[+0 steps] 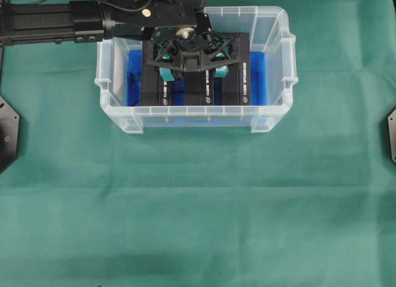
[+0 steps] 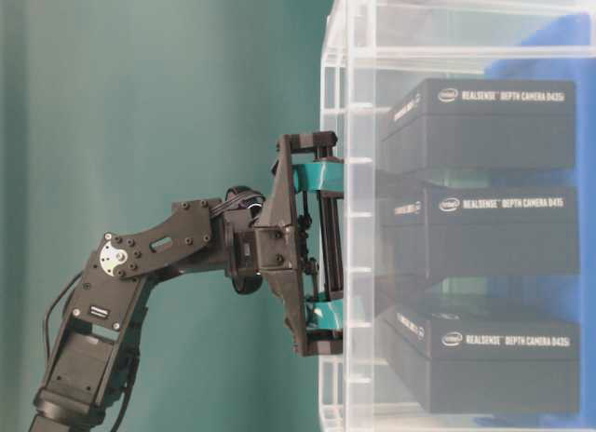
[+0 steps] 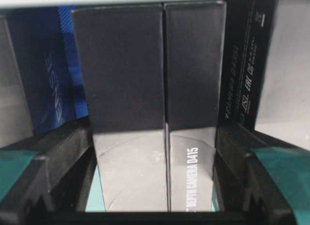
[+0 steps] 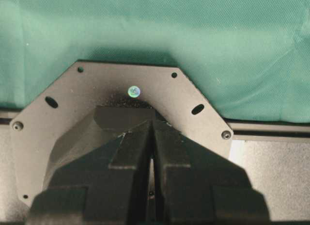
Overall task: Take the box out of the case with the left arm.
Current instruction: 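Lower the open left gripper around the middle box and close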
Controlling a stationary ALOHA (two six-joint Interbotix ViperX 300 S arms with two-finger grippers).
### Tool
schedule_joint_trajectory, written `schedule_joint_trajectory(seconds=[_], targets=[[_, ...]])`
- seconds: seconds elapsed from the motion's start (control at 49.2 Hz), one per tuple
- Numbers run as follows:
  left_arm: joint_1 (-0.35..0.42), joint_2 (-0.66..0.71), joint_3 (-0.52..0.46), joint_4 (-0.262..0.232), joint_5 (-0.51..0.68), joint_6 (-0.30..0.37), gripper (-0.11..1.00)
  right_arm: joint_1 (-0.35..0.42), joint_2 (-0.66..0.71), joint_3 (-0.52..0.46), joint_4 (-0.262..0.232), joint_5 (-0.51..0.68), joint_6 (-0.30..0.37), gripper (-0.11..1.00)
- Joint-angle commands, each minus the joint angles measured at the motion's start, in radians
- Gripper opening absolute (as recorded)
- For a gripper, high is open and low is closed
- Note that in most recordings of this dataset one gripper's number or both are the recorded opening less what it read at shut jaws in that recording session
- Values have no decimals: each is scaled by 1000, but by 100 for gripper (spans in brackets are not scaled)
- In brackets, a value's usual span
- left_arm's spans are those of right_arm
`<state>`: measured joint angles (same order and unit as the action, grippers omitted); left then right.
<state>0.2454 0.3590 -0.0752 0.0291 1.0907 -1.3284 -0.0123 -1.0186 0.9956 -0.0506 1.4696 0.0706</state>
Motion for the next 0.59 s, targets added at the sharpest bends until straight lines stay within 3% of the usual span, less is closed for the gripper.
schedule_joint_trajectory(seconds=[0.0,0.305,0.57], targets=[[-2,-32,-14,3,2,2,60,0,5,-26,2,2,3,1],[0,-101,-40,3,77,2,60,0,5,-26,2,2,3,1],[-8,-100,-144,2,195,8,60,-2,5,-26,2,0,3,1]])
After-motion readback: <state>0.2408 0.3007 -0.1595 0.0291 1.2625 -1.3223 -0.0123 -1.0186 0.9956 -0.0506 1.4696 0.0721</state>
